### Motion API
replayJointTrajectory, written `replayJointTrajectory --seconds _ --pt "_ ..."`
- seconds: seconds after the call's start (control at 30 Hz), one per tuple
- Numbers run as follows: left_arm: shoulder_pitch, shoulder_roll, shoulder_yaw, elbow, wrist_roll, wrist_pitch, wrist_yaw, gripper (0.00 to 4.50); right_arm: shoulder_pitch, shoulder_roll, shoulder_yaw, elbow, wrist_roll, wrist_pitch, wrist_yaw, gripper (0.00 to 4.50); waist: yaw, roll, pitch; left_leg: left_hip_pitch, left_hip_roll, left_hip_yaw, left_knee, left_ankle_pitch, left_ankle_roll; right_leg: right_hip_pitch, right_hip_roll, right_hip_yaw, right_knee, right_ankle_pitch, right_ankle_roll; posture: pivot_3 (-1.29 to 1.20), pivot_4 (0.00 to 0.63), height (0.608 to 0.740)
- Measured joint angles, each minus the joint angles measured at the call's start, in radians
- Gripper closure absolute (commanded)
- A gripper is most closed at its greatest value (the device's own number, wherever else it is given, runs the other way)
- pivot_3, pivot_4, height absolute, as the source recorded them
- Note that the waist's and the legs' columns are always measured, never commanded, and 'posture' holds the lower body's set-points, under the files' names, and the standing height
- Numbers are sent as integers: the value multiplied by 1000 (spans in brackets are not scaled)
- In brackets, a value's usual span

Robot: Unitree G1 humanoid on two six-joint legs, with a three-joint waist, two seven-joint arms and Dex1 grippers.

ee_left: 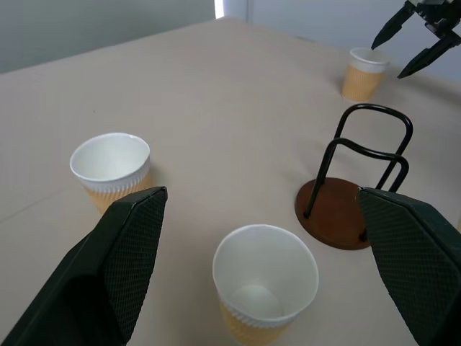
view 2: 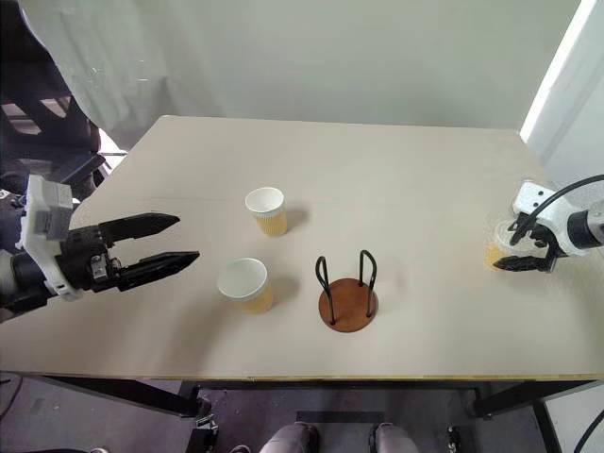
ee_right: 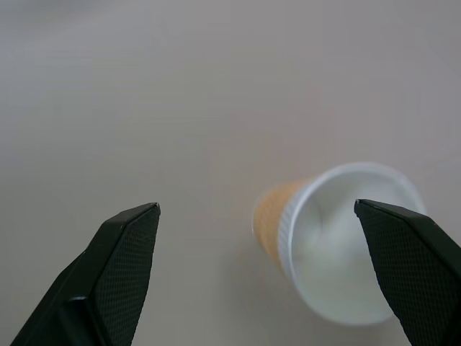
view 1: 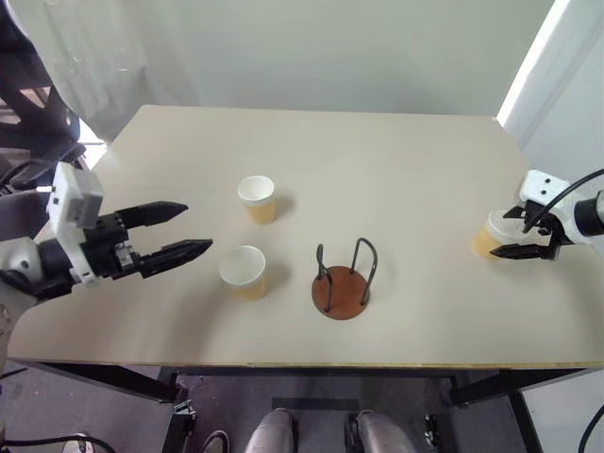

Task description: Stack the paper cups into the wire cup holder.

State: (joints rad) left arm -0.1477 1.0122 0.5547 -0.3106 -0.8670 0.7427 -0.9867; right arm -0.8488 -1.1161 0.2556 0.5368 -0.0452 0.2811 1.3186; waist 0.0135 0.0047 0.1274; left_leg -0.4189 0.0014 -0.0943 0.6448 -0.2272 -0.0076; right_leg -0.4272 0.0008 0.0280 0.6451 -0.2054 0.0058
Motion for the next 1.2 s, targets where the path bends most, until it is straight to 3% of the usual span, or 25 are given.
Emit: replayJointTrajectory --seconds 0.3,0.33,0.43,0.7,0.77,1.0,1.2 --pt "21 -1 23 -21 -10 8 20 0 -29 56 27 151 -108 -70 -11 28 1 0 0 1 0 0 0 0 -1 0 0 0 1 1 -2 0 150 740" --pt "21 -1 23 -23 -11 8 21 0 -29 60 27 162 -114 -76 -11 190 1 0 0 1 0 0 0 0 -1 0 0 0 1 1 -2 0 150 740" --pt "22 -1 23 -26 -13 8 28 0 -29 70 27 180 -125 -85 -13 876 1 0 0 1 0 0 0 0 -1 0 0 0 1 2 -3 0 150 740" --pt "22 -1 23 -26 -13 8 30 0 -35 72 26 196 -139 -111 -33 3884 1 0 0 1 0 0 0 0 -2 0 0 0 1 2 -3 0 150 740" --pt "20 -1 23 -26 -13 8 32 0 -49 72 24 198 -139 -119 -36 4462 1 0 0 1 0 0 0 0 -2 0 0 0 1 2 -3 0 150 740" --pt "19 -1 21 -22 -11 8 31 0 -70 71 -28 32 -72 -76 57 4462 0 1 0 1 0 0 0 -1 -2 0 0 0 1 1 -4 0 150 740" --pt "29 5 21 -20 -13 13 9 0 -93 126 -145 -446 277 225 220 4462 -4 1 1 1 2 0 0 0 -5 0 4 -1 0 -4 -12 0 150 740"
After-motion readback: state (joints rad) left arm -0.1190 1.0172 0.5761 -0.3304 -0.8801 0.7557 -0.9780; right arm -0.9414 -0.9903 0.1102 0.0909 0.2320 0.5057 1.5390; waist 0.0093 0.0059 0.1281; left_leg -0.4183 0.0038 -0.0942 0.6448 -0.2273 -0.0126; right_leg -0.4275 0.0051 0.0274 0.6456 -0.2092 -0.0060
